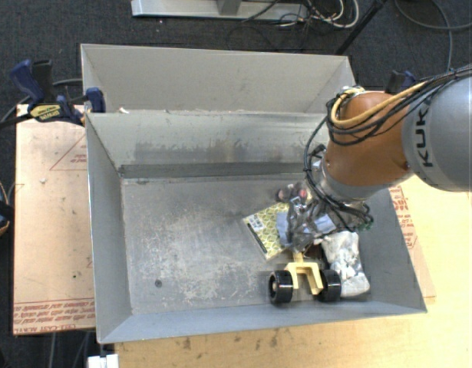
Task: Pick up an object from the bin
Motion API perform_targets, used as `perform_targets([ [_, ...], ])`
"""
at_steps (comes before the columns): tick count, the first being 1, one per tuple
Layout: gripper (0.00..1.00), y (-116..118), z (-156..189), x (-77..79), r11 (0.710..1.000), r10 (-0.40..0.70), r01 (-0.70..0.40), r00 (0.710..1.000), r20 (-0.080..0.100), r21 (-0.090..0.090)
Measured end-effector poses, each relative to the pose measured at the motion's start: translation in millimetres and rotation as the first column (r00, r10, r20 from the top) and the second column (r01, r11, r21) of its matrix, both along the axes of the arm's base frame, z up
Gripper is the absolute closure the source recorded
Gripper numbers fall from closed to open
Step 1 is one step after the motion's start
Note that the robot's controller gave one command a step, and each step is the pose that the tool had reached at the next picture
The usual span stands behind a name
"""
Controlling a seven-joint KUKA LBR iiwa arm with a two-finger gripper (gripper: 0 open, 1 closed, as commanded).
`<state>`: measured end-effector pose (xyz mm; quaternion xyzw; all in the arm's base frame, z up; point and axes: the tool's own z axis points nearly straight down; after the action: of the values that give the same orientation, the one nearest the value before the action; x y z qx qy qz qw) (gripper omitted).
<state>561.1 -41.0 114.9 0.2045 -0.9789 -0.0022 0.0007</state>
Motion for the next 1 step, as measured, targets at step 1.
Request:
perform_targets([
  [1,1.0,-27.7,54.6,-7.5,1.0,0.006,-0.006,1.0,0.002,-0.002],
])
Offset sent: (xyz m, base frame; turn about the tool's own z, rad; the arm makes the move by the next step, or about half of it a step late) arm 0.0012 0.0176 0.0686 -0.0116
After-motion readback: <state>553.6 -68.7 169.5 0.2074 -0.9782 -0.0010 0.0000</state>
